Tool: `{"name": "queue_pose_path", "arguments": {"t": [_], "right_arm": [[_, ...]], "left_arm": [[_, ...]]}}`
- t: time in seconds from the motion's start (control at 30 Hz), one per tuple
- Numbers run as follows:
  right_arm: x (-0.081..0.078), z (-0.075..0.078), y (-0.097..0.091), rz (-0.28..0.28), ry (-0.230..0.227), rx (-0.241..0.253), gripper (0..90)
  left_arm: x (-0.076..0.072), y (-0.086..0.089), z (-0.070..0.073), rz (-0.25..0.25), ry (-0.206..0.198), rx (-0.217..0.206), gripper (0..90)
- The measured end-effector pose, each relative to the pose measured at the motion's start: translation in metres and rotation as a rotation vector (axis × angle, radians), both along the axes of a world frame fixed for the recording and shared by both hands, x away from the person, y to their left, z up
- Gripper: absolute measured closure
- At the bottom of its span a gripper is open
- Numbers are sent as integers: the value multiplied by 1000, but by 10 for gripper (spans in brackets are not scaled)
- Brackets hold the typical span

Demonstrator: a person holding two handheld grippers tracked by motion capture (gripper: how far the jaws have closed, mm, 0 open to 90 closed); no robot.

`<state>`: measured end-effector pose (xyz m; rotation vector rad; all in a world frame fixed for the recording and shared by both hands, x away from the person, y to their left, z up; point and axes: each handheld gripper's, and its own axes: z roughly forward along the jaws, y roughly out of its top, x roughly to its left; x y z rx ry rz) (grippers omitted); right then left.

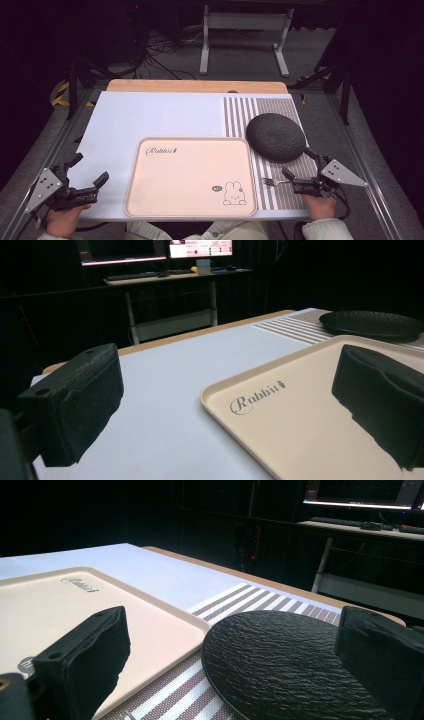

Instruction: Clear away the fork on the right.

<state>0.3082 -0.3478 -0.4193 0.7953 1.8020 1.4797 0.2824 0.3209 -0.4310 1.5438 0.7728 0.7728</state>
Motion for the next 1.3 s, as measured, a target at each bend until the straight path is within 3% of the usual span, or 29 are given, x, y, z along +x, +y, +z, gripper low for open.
{"name": "queue_pose_path", "arguments": {"t": [0.4, 0.6, 0.73, 0.9, 1.0, 1.1, 1.13, 1.2, 1.23, 1.27, 1.3], "right_arm": [[-1, 3, 0, -5, -2, -10, 18], [1, 8, 1, -29, 3, -48, 18], [6, 15, 4, -13, 22, -72, 18], [13, 26, 4, -13, 60, -76, 7], [17, 35, 4, -4, 94, -138, 7], [20, 46, 2, 40, 142, -202, 9], [20, 46, 2, 40, 142, -202, 9], [22, 50, 0, 91, 166, -209, 30], [25, 49, -1, 132, 201, -210, 38], [25, 49, -1, 132, 201, -210, 38], [27, 46, 0, 140, 234, -239, 42]], "left_arm": [[1, 0, 0, -3, -1, -1, 9], [4, -2, -1, 4, 7, -10, 8], [4, -3, -2, -1, 16, 0, 8], [3, -1, -2, 3, 11, -4, 8], [1, 0, -1, 4, 6, -7, 7], [-1, 0, 0, 5, 0, -7, 7], [-1, 0, 0, 5, 0, -7, 7], [-1, 1, 0, 4, 2, -7, 6], [-2, 0, -1, 5, 4, -7, 6], [-2, 0, -1, 5, 4, -7, 6], [-2, 0, -1, 4, 2, -6, 6]]}}
